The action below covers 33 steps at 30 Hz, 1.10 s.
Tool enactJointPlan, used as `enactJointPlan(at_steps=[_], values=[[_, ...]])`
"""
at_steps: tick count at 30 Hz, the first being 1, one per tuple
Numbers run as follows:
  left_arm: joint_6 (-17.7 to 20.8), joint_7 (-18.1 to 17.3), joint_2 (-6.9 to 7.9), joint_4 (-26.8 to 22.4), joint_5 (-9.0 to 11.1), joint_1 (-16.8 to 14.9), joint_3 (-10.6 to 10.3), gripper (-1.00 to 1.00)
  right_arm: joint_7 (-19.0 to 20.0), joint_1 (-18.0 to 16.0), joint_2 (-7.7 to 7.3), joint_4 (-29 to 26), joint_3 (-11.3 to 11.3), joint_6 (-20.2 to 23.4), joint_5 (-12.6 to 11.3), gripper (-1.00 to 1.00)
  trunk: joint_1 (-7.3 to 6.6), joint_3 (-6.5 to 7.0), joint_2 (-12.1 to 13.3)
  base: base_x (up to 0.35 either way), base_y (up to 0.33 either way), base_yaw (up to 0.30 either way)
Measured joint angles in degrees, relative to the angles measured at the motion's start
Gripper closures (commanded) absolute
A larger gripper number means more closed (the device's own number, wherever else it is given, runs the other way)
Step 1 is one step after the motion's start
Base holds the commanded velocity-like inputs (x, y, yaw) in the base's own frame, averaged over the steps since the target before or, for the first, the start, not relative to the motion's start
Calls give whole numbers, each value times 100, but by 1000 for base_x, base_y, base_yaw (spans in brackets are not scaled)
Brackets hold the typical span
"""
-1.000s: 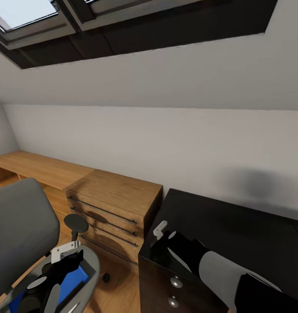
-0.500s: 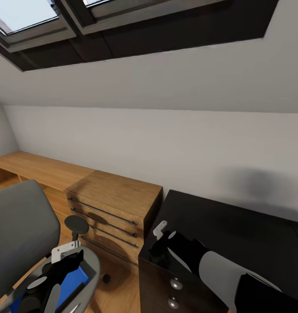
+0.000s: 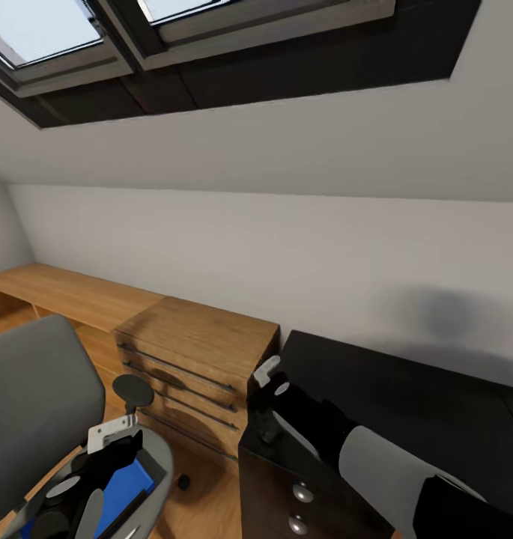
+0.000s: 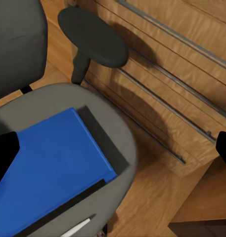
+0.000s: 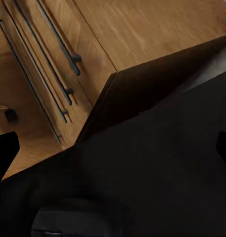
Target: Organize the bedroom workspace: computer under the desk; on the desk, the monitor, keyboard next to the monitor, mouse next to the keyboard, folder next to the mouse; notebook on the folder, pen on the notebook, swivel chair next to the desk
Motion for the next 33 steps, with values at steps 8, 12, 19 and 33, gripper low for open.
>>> enactJointPlan(at_steps=[8,12,19,33], values=[[-2,0,1,0,0,0,61,-100,-987,95,-398,-1686,-184,629,-540,-100,-176,144,321,0,0,0],[-2,0,1,0,0,0,78,-100,-1466,149,-621,-2284,-199,728,-1136,-100,-264,216,482,-10,0,0],[-3,0,-6,0,0,0,96,-100,-2787,183,-1006,-3172,-206,692,-2880,-100,-414,342,763,-203,0,0],[4,0,1,0,3,0,116,-100,-3682,236,-1085,-3610,-189,170,-3698,-100,-722,593,1326,-314,0,0]])
